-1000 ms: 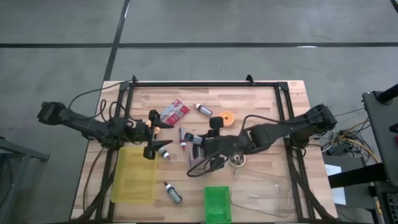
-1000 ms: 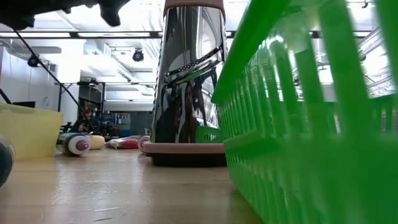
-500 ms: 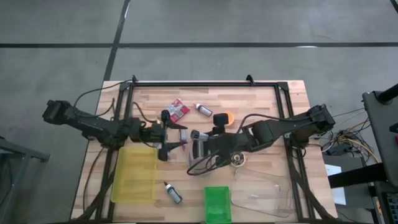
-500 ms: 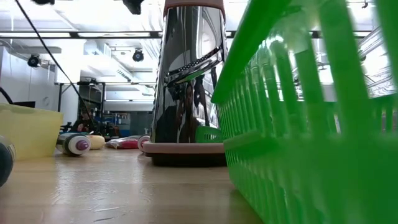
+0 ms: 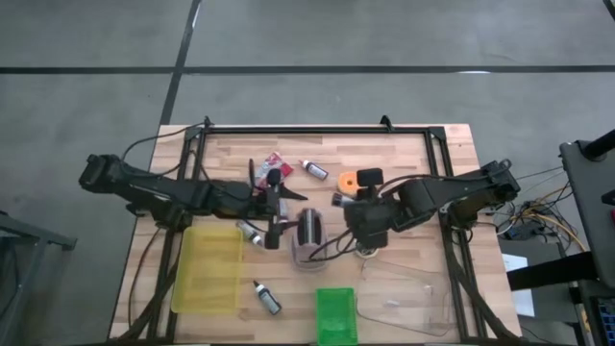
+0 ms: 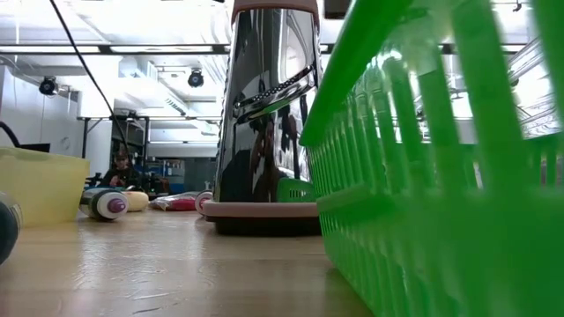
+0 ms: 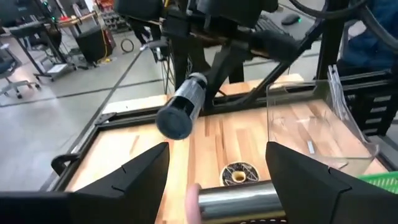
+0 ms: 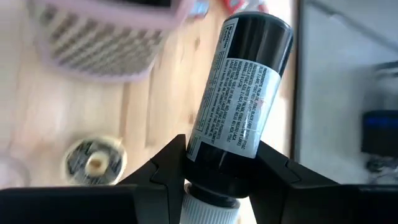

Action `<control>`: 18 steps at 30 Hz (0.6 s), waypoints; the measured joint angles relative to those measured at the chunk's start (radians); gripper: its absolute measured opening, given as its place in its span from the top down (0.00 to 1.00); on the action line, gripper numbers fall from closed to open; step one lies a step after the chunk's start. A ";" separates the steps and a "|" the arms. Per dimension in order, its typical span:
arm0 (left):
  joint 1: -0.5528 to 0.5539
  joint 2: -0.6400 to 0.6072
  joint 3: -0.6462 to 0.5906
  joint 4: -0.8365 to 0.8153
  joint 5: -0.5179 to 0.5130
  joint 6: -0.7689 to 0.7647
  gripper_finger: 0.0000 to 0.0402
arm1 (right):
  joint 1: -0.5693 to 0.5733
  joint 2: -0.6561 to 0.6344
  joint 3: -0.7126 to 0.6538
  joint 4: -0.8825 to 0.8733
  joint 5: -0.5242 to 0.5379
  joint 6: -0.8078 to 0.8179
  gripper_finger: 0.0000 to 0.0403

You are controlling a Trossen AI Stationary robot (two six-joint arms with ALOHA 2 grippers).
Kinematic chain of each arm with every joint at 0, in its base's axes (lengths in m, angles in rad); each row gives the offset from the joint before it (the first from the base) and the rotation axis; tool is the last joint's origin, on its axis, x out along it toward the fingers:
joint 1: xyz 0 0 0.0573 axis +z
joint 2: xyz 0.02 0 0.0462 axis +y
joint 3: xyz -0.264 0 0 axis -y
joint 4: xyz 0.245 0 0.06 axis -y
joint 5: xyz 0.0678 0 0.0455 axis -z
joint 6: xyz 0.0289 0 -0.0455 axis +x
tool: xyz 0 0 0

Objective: Pick & Place Food Item
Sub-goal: Put the top black food coloring bottle into the transparent bin

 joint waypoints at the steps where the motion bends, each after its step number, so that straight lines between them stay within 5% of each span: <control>1: 0.000 0.011 0.002 -0.002 0.000 -0.003 0.33 | 0.002 0.000 0.000 -0.025 -0.026 0.005 0.70; 18: 0.004 0.215 0.208 -0.051 0.016 0.034 0.33 | 0.021 0.000 0.036 -0.063 -0.024 0.007 0.70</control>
